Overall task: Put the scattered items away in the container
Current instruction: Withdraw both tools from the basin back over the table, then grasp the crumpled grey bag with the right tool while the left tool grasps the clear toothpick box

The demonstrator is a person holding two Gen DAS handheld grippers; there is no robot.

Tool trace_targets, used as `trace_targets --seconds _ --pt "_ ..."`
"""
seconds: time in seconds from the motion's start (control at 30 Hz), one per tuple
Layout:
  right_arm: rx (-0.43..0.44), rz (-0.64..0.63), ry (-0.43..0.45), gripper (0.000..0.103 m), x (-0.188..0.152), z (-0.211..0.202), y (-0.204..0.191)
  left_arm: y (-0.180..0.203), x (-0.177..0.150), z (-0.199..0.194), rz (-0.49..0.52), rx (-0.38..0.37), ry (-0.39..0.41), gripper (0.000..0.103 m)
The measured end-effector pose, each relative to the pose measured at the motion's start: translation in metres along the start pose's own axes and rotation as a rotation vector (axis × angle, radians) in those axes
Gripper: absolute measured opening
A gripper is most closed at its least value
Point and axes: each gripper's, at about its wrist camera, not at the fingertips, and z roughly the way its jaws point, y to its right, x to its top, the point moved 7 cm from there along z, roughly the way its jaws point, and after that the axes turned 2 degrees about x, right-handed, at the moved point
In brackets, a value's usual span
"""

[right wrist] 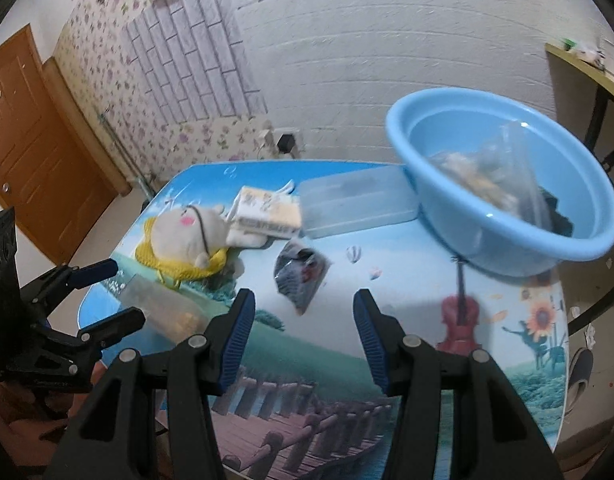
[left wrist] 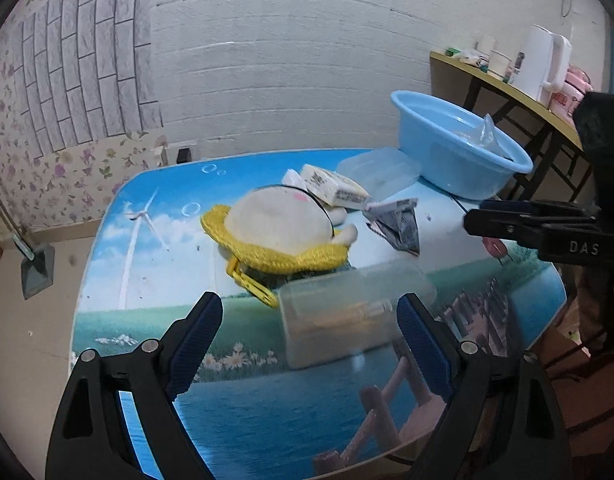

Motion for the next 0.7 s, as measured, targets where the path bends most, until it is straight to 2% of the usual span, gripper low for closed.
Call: trace_targets --seconds 0.2,0.37,0.5,0.63,0.7 --pt "0.018 0.002 -0.024 0.051 -0.002 0.007 -0.006 0.012 0.000 -0.002 0.041 -0.072 0.029 0.089" --pt "0.015 -0.014 -0.042 0.051 -0.001 0.013 -0.010 0.014 0.000 -0.004 0.094 -0.093 0.055 0.089" --pt "0.040 -0.014 -0.052 0.051 0.001 0.017 -0.014 0.018 -0.001 -0.005 0.127 -0.164 0.074 0.089" --pt "0.030 -0.018 -0.060 0.051 0.002 0.024 -0.013 0.020 -0.002 -0.001 0.209 -0.159 0.082 0.089" --pt "0.023 -0.001 -0.066 0.051 0.003 0.030 -0.008 0.017 -0.002 0.000 0.238 -0.157 0.082 0.083"
